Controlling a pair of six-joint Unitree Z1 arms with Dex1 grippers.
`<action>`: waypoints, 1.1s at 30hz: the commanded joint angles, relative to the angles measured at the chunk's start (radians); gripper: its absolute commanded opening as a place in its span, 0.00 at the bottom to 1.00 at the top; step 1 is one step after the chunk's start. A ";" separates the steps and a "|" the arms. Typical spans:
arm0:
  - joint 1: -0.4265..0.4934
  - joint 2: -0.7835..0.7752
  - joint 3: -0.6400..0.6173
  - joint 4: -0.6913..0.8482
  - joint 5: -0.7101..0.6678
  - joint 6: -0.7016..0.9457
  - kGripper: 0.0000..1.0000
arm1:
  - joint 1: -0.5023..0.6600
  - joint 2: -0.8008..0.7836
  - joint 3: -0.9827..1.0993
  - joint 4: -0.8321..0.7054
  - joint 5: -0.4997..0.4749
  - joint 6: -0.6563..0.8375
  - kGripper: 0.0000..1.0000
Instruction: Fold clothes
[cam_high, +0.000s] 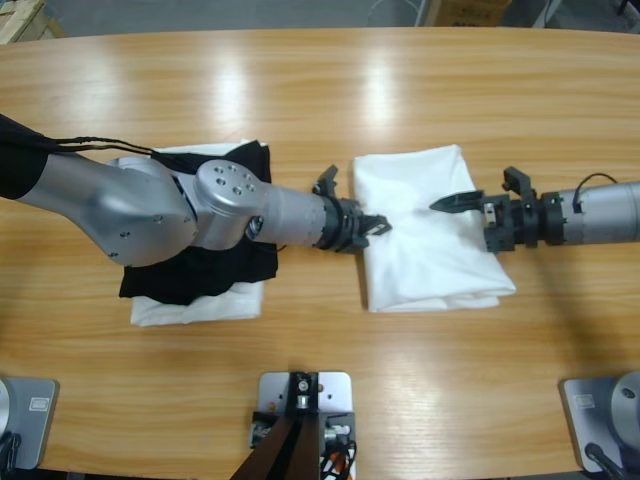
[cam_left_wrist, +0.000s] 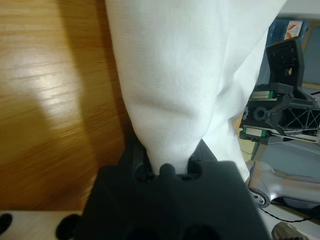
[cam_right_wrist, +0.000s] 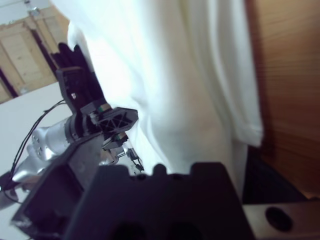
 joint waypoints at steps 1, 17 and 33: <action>0.012 0.058 0.033 0.004 -0.007 -0.005 0.00 | 0.020 0.207 0.099 -0.137 -0.021 0.009 0.96; 0.010 0.058 0.034 0.003 -0.003 -0.005 0.00 | 0.050 0.217 0.130 -0.291 0.013 -0.008 0.90; 0.006 0.054 0.040 0.001 -0.003 -0.005 0.00 | 0.053 0.095 0.212 -0.453 -0.079 -0.030 0.00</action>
